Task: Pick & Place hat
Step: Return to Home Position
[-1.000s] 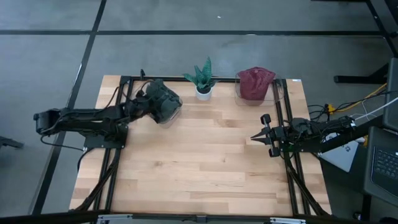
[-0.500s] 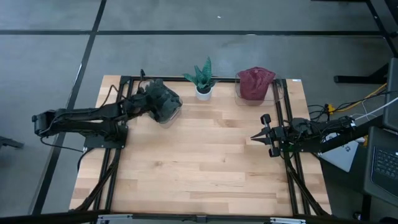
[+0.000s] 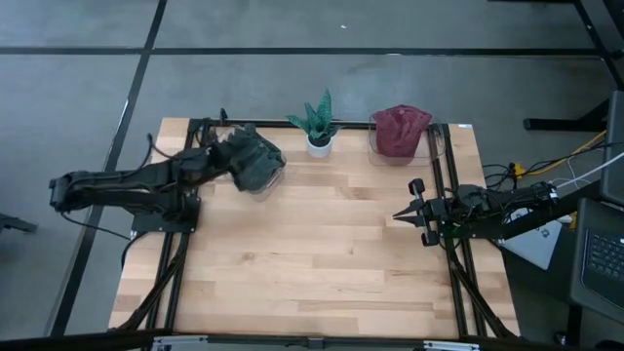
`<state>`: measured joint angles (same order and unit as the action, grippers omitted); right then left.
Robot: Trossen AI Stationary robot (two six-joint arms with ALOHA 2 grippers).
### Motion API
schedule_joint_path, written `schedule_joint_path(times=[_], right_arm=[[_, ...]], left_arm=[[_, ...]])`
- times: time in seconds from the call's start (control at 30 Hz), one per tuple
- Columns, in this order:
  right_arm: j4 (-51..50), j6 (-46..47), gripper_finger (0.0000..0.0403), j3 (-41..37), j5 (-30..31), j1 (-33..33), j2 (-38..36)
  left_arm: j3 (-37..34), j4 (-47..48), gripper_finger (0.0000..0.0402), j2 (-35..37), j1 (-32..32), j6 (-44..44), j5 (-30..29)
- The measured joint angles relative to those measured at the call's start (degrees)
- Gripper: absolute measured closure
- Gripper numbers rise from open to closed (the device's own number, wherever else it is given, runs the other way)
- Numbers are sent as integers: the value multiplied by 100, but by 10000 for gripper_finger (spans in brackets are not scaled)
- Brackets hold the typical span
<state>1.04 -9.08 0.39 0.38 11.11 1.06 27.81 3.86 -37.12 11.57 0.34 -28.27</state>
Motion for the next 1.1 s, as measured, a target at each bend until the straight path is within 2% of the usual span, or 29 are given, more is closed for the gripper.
schedule_joint_path(times=[0.3,0.43,0.57,0.67,0.8,1.0,1.1], right_arm=[[-1,-1,377,0,0,0,1],[0,0,377,1,0,0,1],[0,0,377,-1,0,0,1],[0,-1,377,0,0,0,2],[-2,0,377,-1,0,-2,2],[0,0,377,0,-1,-1,1],[0,0,377,1,0,-2,0]], left_arm=[[-11,-62,236,633,-1220,-63,-9],[-11,-84,232,858,-1930,-442,277],[-40,-214,232,925,-2515,132,669],[-325,-859,234,932,-2840,607,1156],[-1025,-2022,234,935,-3033,881,1933],[-1959,-2878,231,1209,-3029,131,2367],[-2228,-2957,232,1468,-3029,-63,2531]])
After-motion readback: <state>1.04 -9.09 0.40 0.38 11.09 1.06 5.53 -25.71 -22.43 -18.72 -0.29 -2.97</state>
